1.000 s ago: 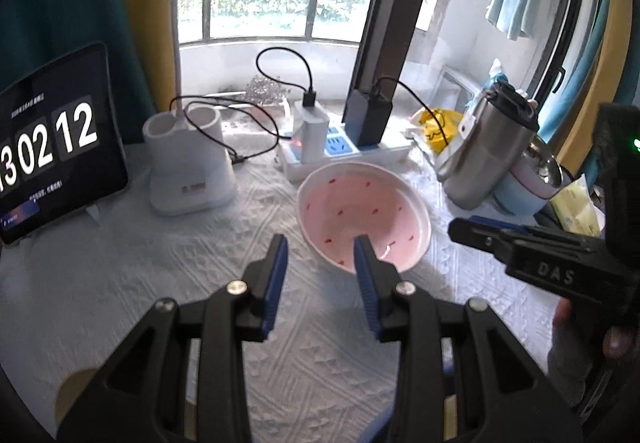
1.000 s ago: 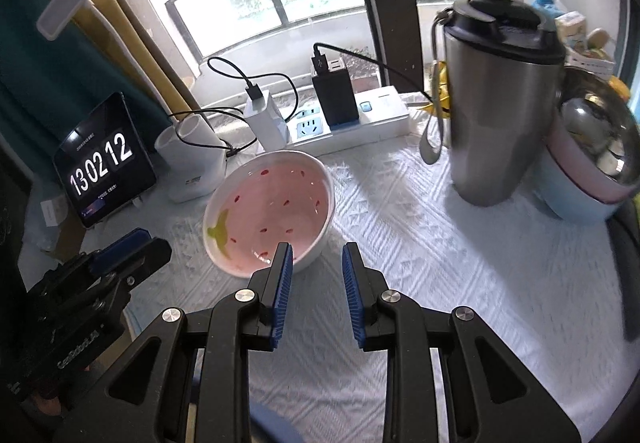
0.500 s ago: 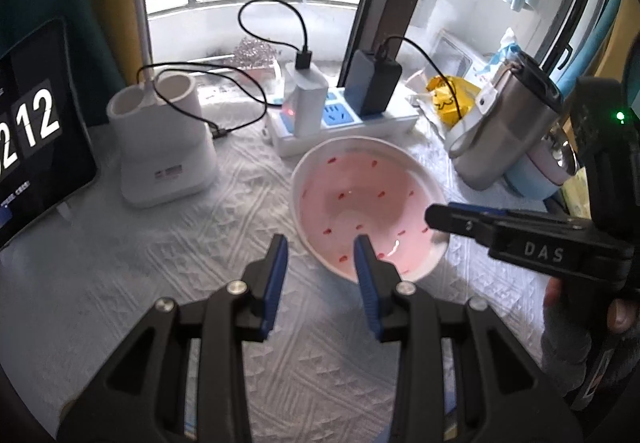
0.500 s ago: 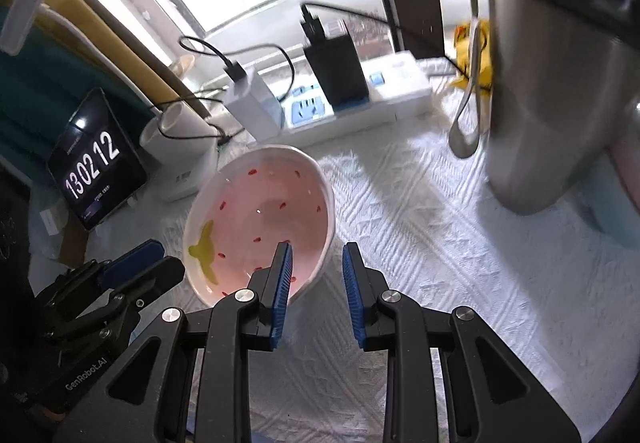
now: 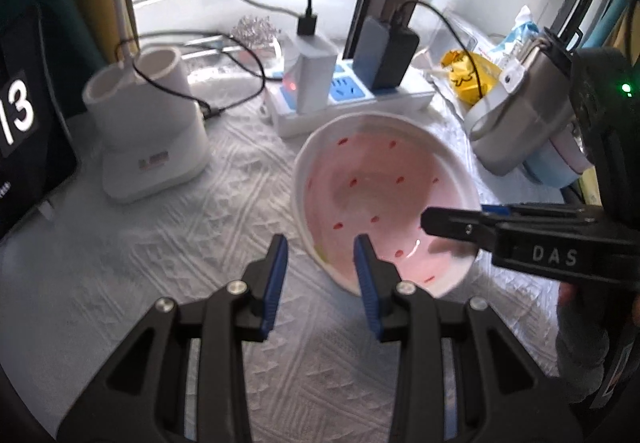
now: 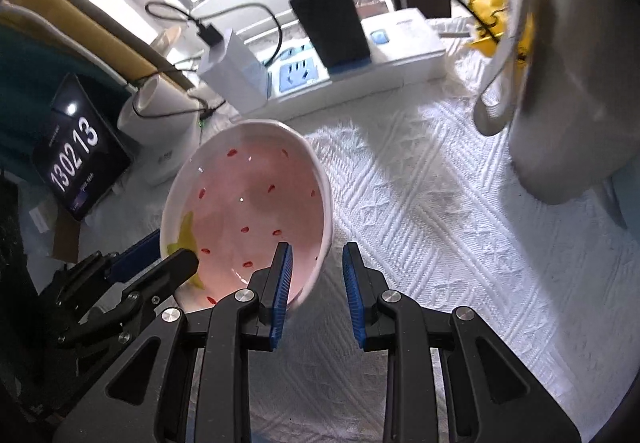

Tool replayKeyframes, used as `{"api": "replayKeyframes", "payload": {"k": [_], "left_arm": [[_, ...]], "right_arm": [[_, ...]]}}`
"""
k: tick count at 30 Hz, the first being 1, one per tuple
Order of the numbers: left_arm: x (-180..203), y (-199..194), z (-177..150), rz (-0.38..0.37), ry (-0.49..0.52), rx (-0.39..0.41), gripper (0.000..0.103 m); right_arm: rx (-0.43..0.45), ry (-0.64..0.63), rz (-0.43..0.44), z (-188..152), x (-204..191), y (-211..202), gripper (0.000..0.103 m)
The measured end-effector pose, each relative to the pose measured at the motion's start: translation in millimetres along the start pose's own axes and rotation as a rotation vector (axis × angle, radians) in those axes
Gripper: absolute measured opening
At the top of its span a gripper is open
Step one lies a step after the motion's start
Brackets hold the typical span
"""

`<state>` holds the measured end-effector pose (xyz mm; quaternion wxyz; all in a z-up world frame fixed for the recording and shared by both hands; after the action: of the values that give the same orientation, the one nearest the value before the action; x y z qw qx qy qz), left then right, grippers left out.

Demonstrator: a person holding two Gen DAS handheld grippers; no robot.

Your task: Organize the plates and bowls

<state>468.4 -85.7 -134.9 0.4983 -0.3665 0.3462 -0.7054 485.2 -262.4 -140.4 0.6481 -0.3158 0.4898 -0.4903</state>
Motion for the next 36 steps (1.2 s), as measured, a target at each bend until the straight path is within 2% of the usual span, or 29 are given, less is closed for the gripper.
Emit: {"api": "replayKeyframes", "payload": {"k": [6, 13, 15, 22, 27, 31, 36], "left_arm": [[-3.6, 12.2, -2.6, 0.004, -0.014, -0.034, 0.036], [-2.9, 6.1, 0.4, -0.001, -0.021, 0.012, 0.036], [-3.7, 1.2, 0.9, -0.006, -0.023, 0.033, 0.035], [-3.9, -8.4, 3.2, -0.024, -0.017, 0.072, 0.035], [1.7, -0.4, 4.8, -0.021, 0.004, 0.046, 0.034], [-0.7, 1.9, 5.0, -0.016, -0.004, 0.042, 0.028], [1.8, -9.5, 6.7, -0.011, 0.016, 0.088, 0.024]], "right_arm": [[-0.029, -0.01, 0.014, 3.5, -1.7, 7.1, 0.027], [-0.04, -0.007, 0.03, 5.0, -0.9, 10.8, 0.027], [-0.034, 0.001, 0.048, 5.6, 0.1, 9.6, 0.023], [-0.028, 0.029, 0.067, 7.7, 7.4, 7.7, 0.02], [-0.019, 0.016, 0.064, 8.8, 7.6, 4.9, 0.019], [-0.01, -0.012, 0.046, 9.2, 2.2, 4.3, 0.019], [0.018, -0.02, 0.021, 9.0, 1.3, -0.9, 0.014]]}}
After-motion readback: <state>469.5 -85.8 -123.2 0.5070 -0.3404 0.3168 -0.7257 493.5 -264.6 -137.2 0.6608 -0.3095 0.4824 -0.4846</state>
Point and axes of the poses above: each gripper's, at about its wrist camera, not at the fingertips, and y roughly the way its jaws point, x to its right, z to its top, the point moved 2 cm from there along y, roughly the way its jaws point
